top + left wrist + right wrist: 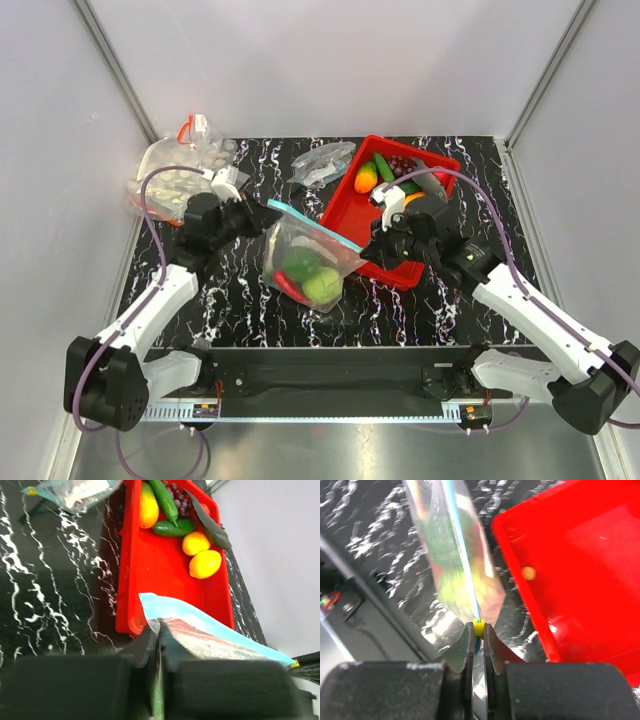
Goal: Place the food in the zip-top bag and seal the zipper
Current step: Place the zipper food storage bag at the center of the board, then reset both arms
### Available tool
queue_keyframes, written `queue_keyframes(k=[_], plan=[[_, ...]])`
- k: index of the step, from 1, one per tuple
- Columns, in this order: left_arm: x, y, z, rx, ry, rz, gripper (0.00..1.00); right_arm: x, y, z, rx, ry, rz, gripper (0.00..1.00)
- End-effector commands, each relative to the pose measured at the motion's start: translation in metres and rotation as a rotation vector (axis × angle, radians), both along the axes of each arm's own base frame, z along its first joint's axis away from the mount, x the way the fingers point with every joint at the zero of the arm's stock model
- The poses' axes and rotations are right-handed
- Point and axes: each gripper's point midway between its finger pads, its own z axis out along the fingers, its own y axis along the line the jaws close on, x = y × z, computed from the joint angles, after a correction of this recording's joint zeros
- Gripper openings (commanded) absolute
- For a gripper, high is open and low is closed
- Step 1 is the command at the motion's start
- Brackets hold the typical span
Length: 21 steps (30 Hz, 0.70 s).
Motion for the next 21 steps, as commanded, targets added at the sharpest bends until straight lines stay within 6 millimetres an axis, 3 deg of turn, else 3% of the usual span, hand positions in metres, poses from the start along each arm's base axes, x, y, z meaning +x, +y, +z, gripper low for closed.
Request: queue_keyframes(k=[1, 2, 3, 4, 5, 7, 8, 9, 10, 11, 12, 16, 21], plan=[[0.042, 0.028, 0.053, 0.046, -0.197, 0.154, 0.20, 0.024, -0.015, 0.006, -0.038, -0.041, -0.144, 0.06], [0.044, 0.028, 0.058, 0.058, -0.206, 0.151, 0.32, 0.031, -0.019, 0.005, -0.048, -0.050, -0.190, 0.15], [0.045, 0.029, 0.059, 0.062, -0.203, 0.154, 0.62, 0.035, -0.021, 0.004, -0.055, -0.049, -0.214, 0.27], [0.043, 0.029, 0.061, 0.062, -0.199, 0.154, 0.70, 0.038, -0.019, 0.009, -0.046, -0.046, -0.227, 0.53], [0.040, 0.031, 0.063, 0.066, -0.180, 0.159, 0.78, 0.041, -0.021, 0.014, -0.039, -0.044, -0.263, 0.65], [0.027, 0.036, 0.074, 0.057, -0.179, 0.180, 0.94, 0.044, -0.023, 0.029, -0.006, -0.070, -0.288, 0.78], [0.022, 0.041, 0.078, 0.056, -0.185, 0.202, 0.96, 0.044, -0.025, 0.034, 0.016, -0.073, -0.315, 0.79], [0.012, 0.046, 0.093, 0.047, -0.223, 0.216, 0.99, 0.048, -0.029, 0.041, 0.034, -0.096, -0.348, 0.88], [0.005, 0.051, 0.088, 0.071, -0.191, 0.230, 0.99, 0.046, -0.032, 0.053, 0.071, -0.118, -0.366, 0.90], [0.000, 0.058, 0.094, 0.083, -0.197, 0.261, 0.99, 0.048, -0.039, 0.059, 0.083, -0.142, -0.406, 0.91], [-0.005, 0.062, 0.098, 0.093, -0.199, 0.273, 0.99, 0.049, -0.042, 0.065, 0.107, -0.159, -0.432, 0.99], [-0.044, 0.077, 0.112, 0.158, -0.197, 0.281, 0.99, 0.047, -0.066, 0.088, 0.185, -0.207, -0.567, 1.00], [-0.085, 0.080, 0.119, 0.246, -0.266, 0.190, 0.99, 0.051, -0.116, 0.092, 0.178, -0.252, -0.833, 1.00]])
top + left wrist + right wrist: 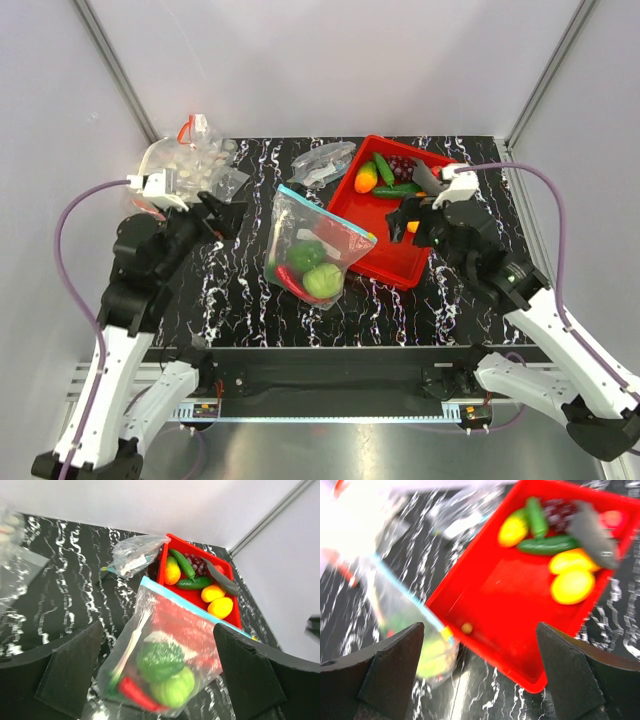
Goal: Place the food in the zip-top bag and seal the zipper
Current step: Reset both arms
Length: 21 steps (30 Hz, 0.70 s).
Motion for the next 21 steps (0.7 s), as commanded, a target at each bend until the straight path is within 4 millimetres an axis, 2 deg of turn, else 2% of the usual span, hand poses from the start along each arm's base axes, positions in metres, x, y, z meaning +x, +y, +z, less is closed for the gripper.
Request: queue_keyframes(k=[1, 3, 4, 5, 6, 7, 8, 10, 11, 17, 21], plan=[[-0.032, 0.012, -0.009, 0.160, 0.005, -0.030, 0.99, 0.006, -0.041, 0.021, 0.062, -0.066, -0.242, 1.00], [-0.035, 0.023, -0.019, 0.205, 0.014, 0.012, 0.99, -0.001, -0.047, 0.021, 0.079, -0.065, -0.254, 1.00], [-0.039, 0.028, -0.023, 0.235, 0.003, 0.022, 0.99, -0.008, -0.049, 0.027, 0.107, -0.080, -0.239, 1.00], [-0.039, 0.031, -0.037, 0.256, 0.026, 0.032, 0.99, -0.011, -0.047, 0.028, 0.127, -0.082, -0.219, 1.00], [-0.042, 0.033, -0.040, 0.263, 0.019, 0.036, 0.99, -0.014, -0.046, 0.025, 0.141, -0.082, -0.205, 1.00], [-0.043, 0.034, -0.045, 0.266, 0.019, 0.040, 0.99, -0.022, -0.048, 0.032, 0.161, -0.108, -0.179, 1.00], [-0.043, 0.034, -0.058, 0.269, 0.039, 0.038, 0.99, -0.027, -0.045, 0.032, 0.166, -0.111, -0.148, 1.00], [-0.046, 0.034, -0.062, 0.254, 0.018, 0.039, 0.99, -0.036, -0.050, 0.032, 0.207, -0.121, -0.146, 1.00], [-0.047, 0.033, -0.075, 0.255, 0.034, 0.030, 0.99, -0.041, -0.048, 0.030, 0.198, -0.119, -0.109, 1.00], [-0.053, 0.026, -0.078, 0.248, 0.004, -0.015, 0.99, -0.055, -0.062, 0.010, 0.190, -0.092, -0.132, 1.00], [-0.052, 0.016, -0.083, 0.240, 0.025, -0.069, 0.99, -0.062, -0.068, 0.008, 0.209, -0.093, -0.142, 1.00]])
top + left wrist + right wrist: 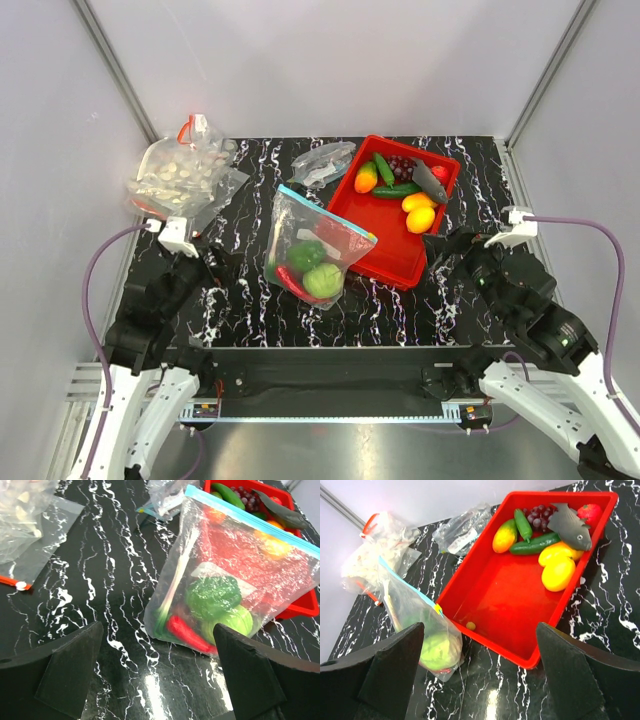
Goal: Place the food in the zip-top bag and seal the zipper
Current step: Reset both arms
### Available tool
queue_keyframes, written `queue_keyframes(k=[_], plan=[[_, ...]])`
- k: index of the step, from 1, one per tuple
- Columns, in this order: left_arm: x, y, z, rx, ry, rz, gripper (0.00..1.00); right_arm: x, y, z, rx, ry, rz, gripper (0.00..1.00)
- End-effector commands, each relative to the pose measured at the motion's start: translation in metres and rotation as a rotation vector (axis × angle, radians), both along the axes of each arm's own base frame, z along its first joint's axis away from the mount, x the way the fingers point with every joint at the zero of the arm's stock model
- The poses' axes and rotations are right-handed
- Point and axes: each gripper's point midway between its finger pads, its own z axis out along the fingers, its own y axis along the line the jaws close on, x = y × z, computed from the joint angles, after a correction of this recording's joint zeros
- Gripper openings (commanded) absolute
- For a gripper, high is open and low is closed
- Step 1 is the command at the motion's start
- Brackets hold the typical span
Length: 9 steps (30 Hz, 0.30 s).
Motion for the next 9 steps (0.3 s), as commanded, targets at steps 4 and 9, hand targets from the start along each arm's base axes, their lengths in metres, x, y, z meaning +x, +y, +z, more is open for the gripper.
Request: queue_keyframes(k=[4, 9], plan=[[0.0046, -0.0131, 0.0087, -0.006, -0.026, -0.074, 0.99, -0.0100, -0.0103, -0.0027, 0.031, -0.006, -0.018, 1.00], [0.0057, -0.0135, 0.0067, -0.006, -0.020, -0.075, 0.99, -0.0104, -0.0116, -0.0041, 0.016, -0.013, -0.017, 1.00]])
